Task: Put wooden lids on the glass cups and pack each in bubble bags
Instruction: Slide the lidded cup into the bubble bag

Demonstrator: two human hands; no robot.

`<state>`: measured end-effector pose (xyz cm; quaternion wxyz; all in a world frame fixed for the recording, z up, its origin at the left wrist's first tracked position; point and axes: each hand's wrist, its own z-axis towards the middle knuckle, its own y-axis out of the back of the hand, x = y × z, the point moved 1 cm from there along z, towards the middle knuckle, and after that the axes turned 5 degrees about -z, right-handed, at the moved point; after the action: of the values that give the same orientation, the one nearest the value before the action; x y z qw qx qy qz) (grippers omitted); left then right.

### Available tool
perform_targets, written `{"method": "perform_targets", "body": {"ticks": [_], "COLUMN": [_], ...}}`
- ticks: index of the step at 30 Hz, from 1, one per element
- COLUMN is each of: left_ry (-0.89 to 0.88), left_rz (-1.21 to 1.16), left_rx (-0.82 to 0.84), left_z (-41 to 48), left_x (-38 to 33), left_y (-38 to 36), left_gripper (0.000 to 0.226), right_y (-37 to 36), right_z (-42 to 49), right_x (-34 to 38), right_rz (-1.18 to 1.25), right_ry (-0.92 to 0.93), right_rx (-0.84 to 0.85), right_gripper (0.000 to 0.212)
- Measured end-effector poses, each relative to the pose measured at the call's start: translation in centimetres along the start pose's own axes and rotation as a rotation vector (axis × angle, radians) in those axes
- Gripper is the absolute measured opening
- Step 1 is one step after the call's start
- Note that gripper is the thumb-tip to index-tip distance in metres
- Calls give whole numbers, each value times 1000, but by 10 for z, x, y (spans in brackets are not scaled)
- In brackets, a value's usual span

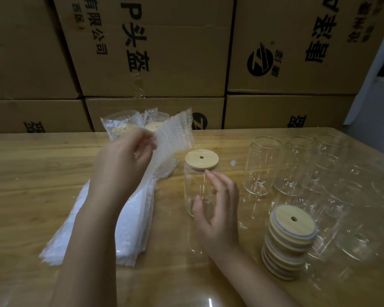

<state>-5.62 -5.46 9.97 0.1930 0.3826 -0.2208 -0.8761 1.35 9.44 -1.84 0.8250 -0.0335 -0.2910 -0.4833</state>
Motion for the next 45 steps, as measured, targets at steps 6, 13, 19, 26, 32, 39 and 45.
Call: {"method": "perform_targets", "body": {"ticks": [6, 13, 19, 26, 32, 39, 45], "left_ry": [-184, -255, -235, -338, -329, -146, -27], "left_rz": [105, 37, 38, 286, 232, -18, -284], "left_rx": [-86, -178, -65, -444, -442, -29, 179], "left_z": [0, 1, 2, -1, 1, 0, -1], "left_x": [-8, -3, -1, -9, -5, -7, -11], "left_y": [6, 12, 6, 2, -5, -17, -12], "left_gripper": [31, 32, 33, 48, 17, 24, 16], "right_y": [-1, 7, 8, 20, 25, 27, 19], "right_z": [43, 83, 88, 99, 103, 103, 98], "right_x": [24, 25, 13, 25, 26, 22, 23], "right_rz": [341, 141, -274, 468, 958, 921, 578], "right_ry": [-287, -205, 12, -452, -809, -870, -747], "right_rx": [138, 222, 336, 457, 495, 479, 484], "right_gripper": [51, 67, 17, 10, 24, 19, 15]}}
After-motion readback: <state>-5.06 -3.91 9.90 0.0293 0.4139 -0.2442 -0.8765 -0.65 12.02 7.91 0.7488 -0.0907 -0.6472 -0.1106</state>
